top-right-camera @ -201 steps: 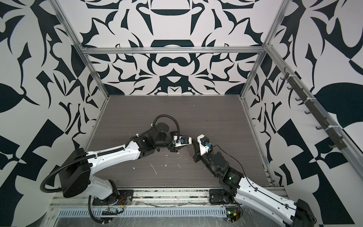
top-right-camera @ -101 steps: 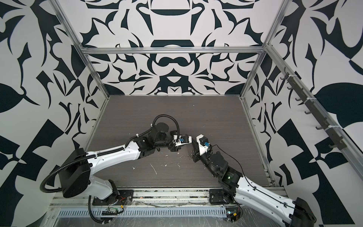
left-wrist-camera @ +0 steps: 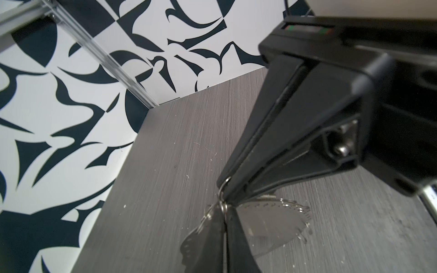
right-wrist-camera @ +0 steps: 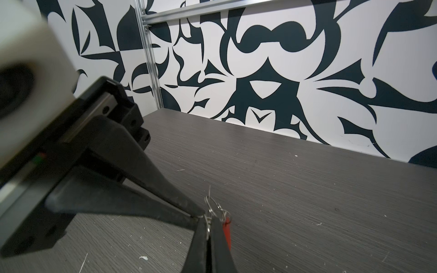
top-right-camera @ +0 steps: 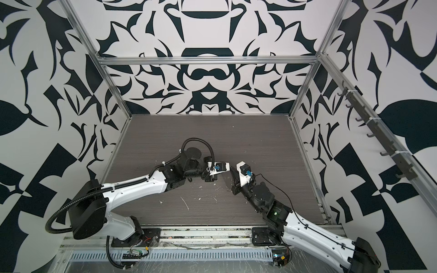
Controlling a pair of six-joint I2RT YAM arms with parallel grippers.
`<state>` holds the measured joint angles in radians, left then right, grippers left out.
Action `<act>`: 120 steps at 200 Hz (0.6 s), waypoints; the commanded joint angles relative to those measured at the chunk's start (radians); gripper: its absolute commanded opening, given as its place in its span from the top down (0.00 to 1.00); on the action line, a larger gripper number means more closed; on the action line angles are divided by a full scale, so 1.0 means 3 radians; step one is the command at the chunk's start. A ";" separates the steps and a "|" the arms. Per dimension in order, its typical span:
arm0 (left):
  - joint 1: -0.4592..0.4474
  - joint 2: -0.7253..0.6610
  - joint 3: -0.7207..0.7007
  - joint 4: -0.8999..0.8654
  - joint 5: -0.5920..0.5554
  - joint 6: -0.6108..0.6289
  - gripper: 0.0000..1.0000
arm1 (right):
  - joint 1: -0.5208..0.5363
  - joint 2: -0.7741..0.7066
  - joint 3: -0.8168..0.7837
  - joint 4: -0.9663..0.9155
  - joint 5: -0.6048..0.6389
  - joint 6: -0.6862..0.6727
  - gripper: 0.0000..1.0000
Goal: Attach keys to a key ring
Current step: Insert the key into the keyring.
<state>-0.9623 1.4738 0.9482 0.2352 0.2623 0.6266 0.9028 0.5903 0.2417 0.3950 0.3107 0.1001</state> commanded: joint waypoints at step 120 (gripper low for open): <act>-0.0019 -0.0158 -0.0234 0.0558 -0.0066 -0.0091 1.00 | -0.0059 -0.0024 0.0011 0.0180 0.0331 0.0133 1.00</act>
<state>-0.9638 1.4715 0.9184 0.3008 0.2470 0.6132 0.9024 0.5964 0.2352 0.4160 0.3481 0.1062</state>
